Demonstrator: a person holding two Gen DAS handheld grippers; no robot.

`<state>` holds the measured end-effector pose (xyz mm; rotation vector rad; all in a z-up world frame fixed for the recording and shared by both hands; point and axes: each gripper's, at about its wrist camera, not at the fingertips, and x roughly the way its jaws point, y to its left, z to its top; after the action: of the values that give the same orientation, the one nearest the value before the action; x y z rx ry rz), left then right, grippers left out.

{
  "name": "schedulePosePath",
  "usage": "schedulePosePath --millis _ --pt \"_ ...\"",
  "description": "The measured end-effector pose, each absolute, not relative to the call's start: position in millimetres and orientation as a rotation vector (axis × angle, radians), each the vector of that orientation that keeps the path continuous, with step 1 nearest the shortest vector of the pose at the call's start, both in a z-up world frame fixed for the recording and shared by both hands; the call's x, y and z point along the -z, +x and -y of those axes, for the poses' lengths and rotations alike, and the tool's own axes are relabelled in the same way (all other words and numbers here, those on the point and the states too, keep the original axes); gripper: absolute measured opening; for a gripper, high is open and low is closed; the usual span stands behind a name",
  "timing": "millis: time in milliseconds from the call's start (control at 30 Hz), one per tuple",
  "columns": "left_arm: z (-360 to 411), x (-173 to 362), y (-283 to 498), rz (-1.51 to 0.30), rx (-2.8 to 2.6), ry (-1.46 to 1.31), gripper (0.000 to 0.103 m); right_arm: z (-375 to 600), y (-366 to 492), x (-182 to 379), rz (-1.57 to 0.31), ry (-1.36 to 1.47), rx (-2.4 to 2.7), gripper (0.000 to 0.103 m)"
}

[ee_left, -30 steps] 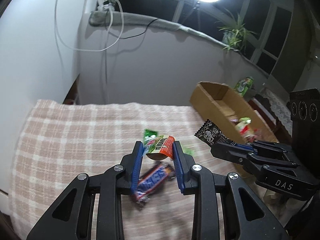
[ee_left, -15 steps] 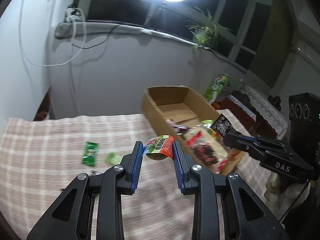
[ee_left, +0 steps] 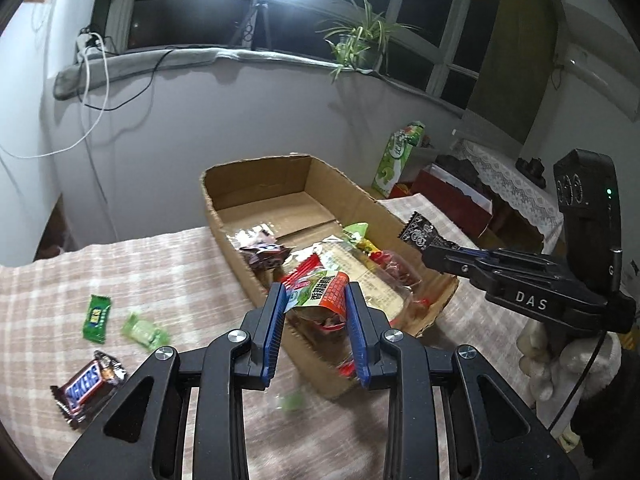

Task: Organize snacks
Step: 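Carry both candies into the box and open both grippers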

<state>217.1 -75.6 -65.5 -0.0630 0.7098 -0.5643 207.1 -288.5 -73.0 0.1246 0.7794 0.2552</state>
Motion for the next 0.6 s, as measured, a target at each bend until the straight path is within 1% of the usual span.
schedulePosePath --millis 433,500,533,567,600 --pt "94.6 73.6 216.0 -0.697 0.568 -0.03 0.028 286.2 212.1 79.8 -0.8 0.111 -0.247 0.011" --pt "95.5 73.4 216.1 -0.695 0.566 -0.03 0.029 284.8 212.4 79.9 -0.802 0.103 -0.252 0.011" --pt "95.7 73.1 216.0 -0.693 0.568 -0.03 0.032 284.4 212.5 79.8 -0.8 0.097 -0.25 0.011" --pt "95.9 72.9 215.8 -0.69 0.569 -0.028 0.036 283.6 212.7 79.8 -0.801 0.09 -0.247 0.014" --pt "96.2 72.5 215.7 -0.69 0.568 -0.027 0.04 282.9 213.0 79.9 -0.805 0.084 -0.242 0.032"
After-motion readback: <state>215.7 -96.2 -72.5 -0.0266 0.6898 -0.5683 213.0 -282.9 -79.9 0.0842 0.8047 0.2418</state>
